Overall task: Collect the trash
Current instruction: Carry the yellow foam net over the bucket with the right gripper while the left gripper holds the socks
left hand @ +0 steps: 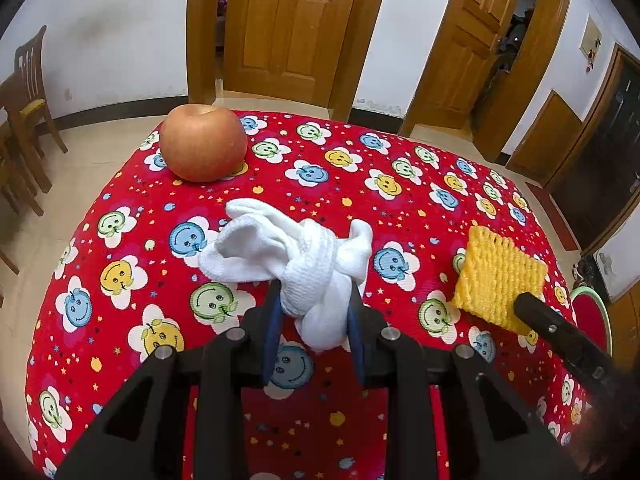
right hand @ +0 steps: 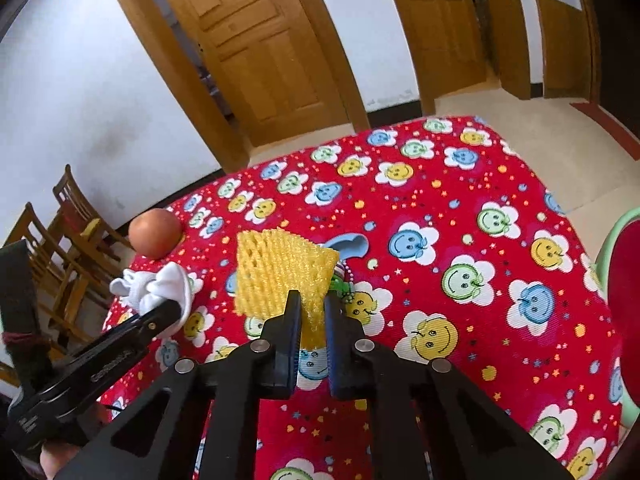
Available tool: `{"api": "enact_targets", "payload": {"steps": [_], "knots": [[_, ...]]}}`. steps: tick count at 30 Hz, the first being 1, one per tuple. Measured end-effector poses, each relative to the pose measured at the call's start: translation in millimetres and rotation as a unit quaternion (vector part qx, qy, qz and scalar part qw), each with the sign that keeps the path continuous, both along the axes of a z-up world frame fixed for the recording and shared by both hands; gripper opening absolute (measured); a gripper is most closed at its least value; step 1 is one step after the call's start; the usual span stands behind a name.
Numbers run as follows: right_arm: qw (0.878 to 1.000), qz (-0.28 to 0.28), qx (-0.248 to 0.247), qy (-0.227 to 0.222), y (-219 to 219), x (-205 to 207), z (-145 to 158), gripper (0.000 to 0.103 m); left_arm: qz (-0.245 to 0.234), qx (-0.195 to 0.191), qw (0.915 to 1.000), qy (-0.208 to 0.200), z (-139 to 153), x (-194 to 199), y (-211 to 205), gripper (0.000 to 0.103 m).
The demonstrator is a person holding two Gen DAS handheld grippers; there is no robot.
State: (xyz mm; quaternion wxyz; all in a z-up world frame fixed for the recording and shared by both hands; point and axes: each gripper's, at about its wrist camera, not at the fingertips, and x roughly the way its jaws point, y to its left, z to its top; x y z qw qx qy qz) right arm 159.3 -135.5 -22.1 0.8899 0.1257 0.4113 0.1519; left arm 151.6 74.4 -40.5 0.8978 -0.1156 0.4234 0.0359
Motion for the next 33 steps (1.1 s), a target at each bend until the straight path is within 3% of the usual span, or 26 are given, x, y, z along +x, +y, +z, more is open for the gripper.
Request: {"api": "enact_targets", "payload": {"steps": [17,33], "knots": [[0.997,-0.049,-0.001,-0.062,-51.2,-39.7,42.6,0.011,0.002,0.0,1.0,0.0,0.4,-0.4,-0.1,0.029],[0.984,-0.167,-0.02,-0.066,-149.3,-79.6,42.5,0.011,-0.025,0.01,0.9996,-0.002,6.6,-1.1,-27.2,0.029]]}}
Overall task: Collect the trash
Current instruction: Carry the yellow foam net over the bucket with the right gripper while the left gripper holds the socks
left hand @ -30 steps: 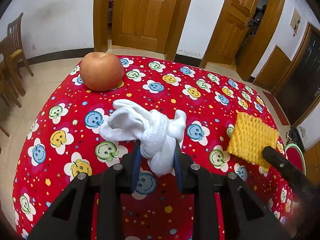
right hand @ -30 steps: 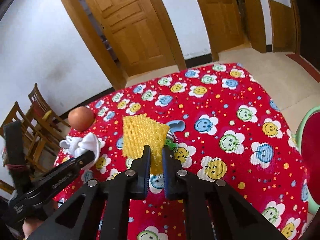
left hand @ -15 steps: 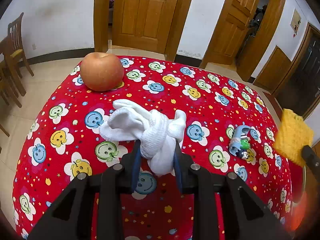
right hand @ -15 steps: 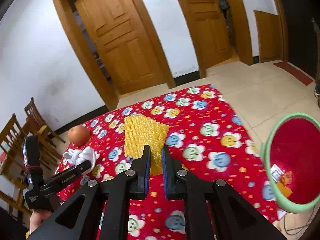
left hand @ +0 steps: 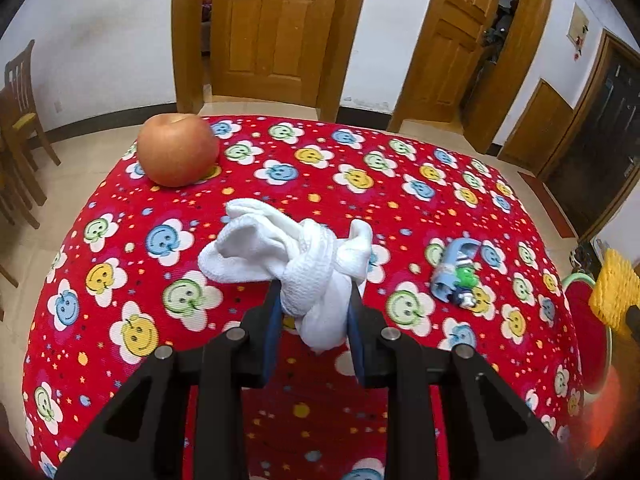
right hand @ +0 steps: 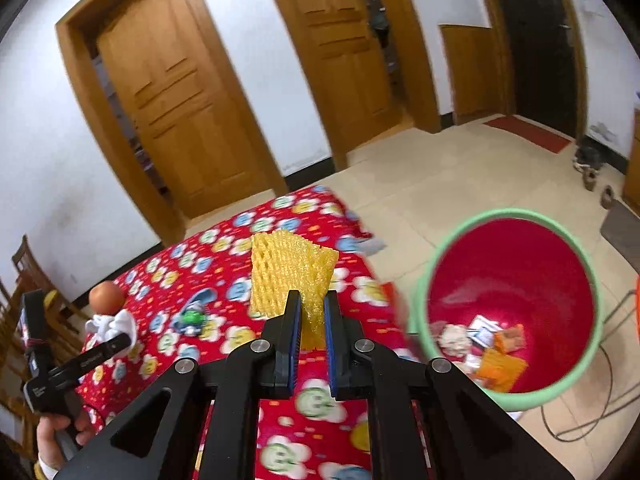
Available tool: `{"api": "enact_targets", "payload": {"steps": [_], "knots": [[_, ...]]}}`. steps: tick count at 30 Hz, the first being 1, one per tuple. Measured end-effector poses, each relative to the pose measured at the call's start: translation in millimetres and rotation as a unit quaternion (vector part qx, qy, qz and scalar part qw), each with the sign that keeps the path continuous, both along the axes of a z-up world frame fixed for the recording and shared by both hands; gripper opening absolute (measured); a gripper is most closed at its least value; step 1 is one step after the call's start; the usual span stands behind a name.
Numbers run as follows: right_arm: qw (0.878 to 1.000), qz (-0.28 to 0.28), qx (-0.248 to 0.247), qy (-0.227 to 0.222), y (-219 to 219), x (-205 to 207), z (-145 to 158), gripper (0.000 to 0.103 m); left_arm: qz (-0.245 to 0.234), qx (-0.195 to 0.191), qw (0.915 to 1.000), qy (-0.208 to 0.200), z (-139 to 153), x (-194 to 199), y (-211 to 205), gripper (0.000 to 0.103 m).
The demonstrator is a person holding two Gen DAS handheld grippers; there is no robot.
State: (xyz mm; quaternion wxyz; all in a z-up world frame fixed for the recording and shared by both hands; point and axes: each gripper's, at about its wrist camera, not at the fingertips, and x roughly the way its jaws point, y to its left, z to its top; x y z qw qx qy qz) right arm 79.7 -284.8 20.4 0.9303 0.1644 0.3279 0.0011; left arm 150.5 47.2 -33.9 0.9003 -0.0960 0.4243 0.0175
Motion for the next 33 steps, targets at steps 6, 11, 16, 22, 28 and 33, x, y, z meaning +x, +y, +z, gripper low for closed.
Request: {"api": "enact_targets", "payload": {"steps": [6,11,16,22,28,33], "knots": [[0.999,-0.04,0.003,0.002,-34.2,-16.2,-4.0,0.011,-0.018,0.007,0.9998,-0.003,8.8,-2.6,-17.7,0.029],[0.998,-0.067,0.015,0.01,-58.1,-27.4,-13.0,0.011,-0.031,0.011,0.9994,-0.007,16.7,-5.6,-33.1,0.029],[0.996,-0.089,0.023,0.016,-79.8,-36.6,-20.1,0.011,-0.05,0.01,0.9986,-0.011,25.2,-9.7,-55.8,0.029],[0.993,-0.115,0.024,0.028,-103.7,-47.3,-28.6,0.011,-0.077,0.003,0.9969,-0.013,31.8,-13.1,-86.1,0.029],[0.99,-0.134,0.026,0.04,-123.4,-55.1,-40.5,0.011,-0.111,0.002,0.9937,-0.012,35.9,-16.6,-122.5,0.029],[0.987,-0.15,0.026,0.047,-139.2,-61.9,-47.4,0.012,-0.139,0.008,0.9901,-0.013,39.3,-19.6,-151.6,0.029]]}}
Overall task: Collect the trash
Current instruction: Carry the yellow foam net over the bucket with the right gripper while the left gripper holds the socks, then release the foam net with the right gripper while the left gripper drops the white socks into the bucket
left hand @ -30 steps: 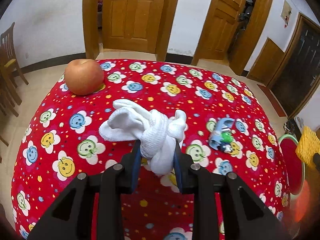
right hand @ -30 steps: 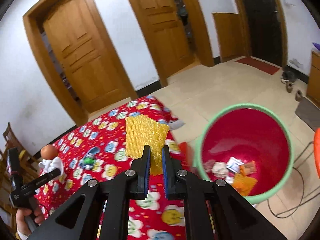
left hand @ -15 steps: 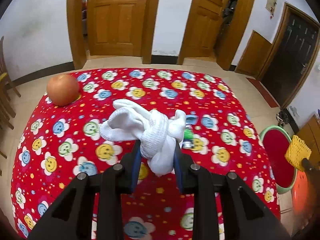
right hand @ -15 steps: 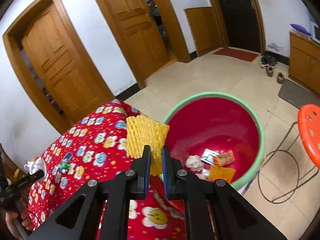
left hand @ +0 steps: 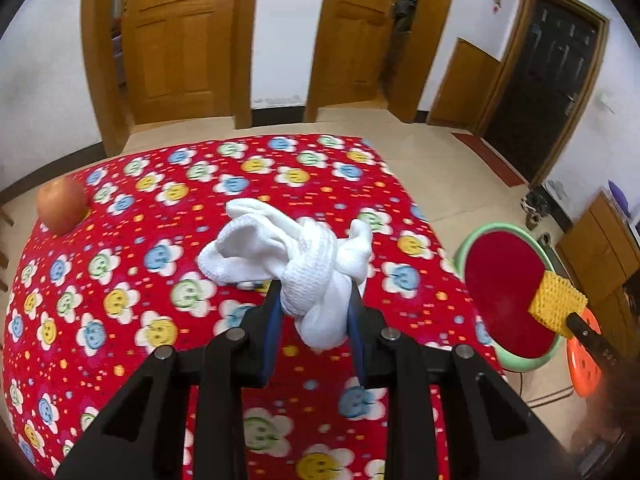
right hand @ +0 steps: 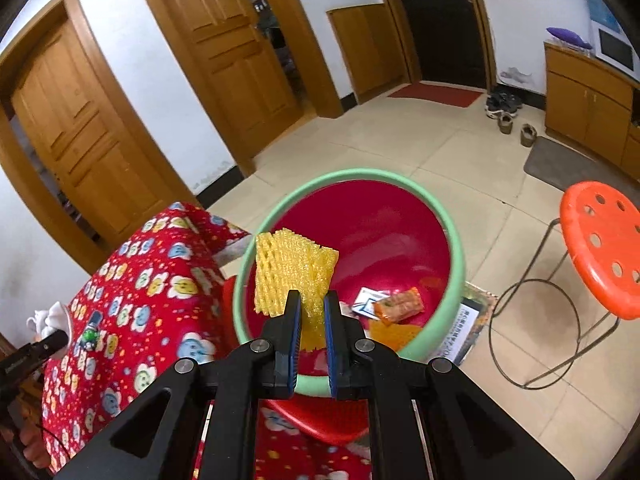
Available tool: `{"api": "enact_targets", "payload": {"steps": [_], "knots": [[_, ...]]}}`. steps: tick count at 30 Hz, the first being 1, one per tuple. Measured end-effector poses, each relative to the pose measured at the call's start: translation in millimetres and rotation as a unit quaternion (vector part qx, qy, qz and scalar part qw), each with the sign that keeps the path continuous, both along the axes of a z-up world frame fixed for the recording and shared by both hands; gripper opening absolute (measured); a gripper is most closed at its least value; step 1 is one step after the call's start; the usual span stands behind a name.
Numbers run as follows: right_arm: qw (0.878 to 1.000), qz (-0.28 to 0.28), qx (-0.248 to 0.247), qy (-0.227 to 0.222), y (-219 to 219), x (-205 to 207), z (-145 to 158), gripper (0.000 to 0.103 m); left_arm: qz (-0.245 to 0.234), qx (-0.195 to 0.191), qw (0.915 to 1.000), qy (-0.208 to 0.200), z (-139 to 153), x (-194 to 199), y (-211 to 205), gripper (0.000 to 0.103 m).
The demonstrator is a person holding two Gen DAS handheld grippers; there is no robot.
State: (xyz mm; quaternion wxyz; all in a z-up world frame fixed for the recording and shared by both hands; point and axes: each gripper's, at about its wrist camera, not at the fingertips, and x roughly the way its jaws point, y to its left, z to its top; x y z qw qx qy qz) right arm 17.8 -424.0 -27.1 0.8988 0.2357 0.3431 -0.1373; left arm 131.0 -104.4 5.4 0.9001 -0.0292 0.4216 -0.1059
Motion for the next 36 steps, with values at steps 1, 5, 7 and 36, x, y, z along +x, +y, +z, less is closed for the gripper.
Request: {"api": "enact_targets", "payload": {"steps": [1,5,7,36], "knots": [[1.0,-0.003,0.001,0.001,-2.9,-1.4,-1.5,0.012,-0.006,0.001,1.0,0.0,0.5,-0.5,-6.2,0.029],[1.0,-0.007,0.009,0.005,-13.8,-4.9,-6.0,0.014,-0.026,0.007,0.9996,0.0,0.8,-2.4,-29.3,0.029],[1.0,-0.008,0.013,0.006,-16.9,-5.4,-7.3,0.016,-0.039,0.008,0.9992,0.003,0.6,-3.0,-41.7,0.029],[0.998,-0.043,0.039,-0.017,-55.0,-38.6,-14.7,0.042,-0.203,0.018,0.9779,0.047,-29.0,-14.6,-194.9,0.029]]}}
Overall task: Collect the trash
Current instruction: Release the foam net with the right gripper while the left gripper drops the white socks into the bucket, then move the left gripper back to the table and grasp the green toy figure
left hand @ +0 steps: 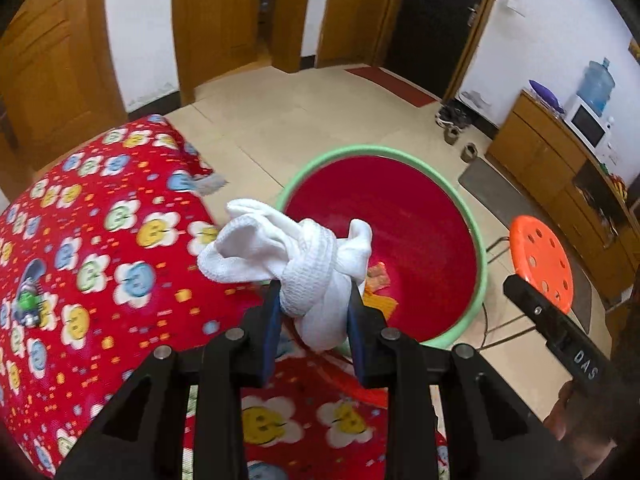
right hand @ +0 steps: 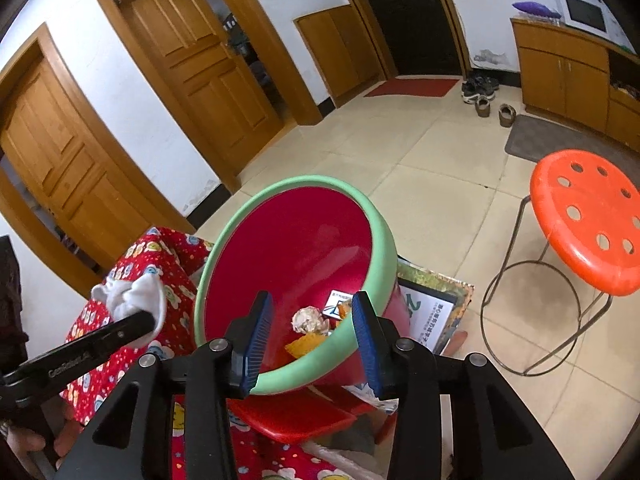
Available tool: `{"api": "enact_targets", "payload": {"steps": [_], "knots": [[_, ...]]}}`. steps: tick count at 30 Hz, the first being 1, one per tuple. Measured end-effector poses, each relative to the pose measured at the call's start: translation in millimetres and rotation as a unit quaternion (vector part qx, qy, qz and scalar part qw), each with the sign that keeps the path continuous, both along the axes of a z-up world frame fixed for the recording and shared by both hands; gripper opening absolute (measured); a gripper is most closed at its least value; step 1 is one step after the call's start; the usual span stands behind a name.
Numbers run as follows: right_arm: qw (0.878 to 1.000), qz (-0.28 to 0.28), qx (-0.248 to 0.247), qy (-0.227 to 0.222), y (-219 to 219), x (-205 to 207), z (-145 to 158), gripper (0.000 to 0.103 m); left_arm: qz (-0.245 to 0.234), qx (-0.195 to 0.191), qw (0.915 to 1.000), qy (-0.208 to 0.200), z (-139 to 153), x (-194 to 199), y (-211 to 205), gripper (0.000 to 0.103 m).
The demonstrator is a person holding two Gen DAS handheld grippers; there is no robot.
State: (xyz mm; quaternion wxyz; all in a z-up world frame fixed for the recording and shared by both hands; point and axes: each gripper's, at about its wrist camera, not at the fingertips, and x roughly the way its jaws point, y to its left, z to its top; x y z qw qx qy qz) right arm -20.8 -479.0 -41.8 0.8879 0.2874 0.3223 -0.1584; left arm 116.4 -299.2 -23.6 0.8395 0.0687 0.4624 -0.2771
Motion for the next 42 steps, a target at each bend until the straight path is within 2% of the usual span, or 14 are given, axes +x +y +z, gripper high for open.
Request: {"api": "enact_targets", "payload": {"steps": [5,8,12,17,20,32,42], "knots": [[1.0,-0.007,0.009,0.002,-6.1,-4.1,-4.5,0.042,-0.021,0.001,0.9998,-0.005,-4.1,-1.4,-22.1,0.03],[1.0,-0.01,0.01,0.002,-8.0,-5.6,-4.6,0.043,-0.03,-0.001,0.9995,-0.011,-3.6,-2.6,-29.6,0.043],[1.0,-0.012,0.012,0.001,-9.4,-7.4,-4.3,0.043,-0.031,-0.001,0.9993,-0.019,-0.1,-4.4,-31.6,0.053],[1.0,-0.008,0.012,-0.001,-5.3,-5.2,-2.0,0.044,-0.023,-0.001,0.9994,-0.026,6.1,-4.1,-22.3,0.056],[1.0,-0.005,0.012,-0.005,-0.6,-4.7,0.3,0.057,-0.01,0.002,0.9995,-0.031,10.7,-2.5,-10.2,0.057],[1.0,0.013,0.005,-0.008,18.7,1.0,8.2,0.057,0.076,0.017,0.9961,-0.042,19.9,17.6,62.3,0.057],[1.0,0.029,0.001,-0.006,31.4,6.1,10.5,0.057,0.177,0.027,0.9834,-0.03,9.2,45.8,147.3,0.057]]}}
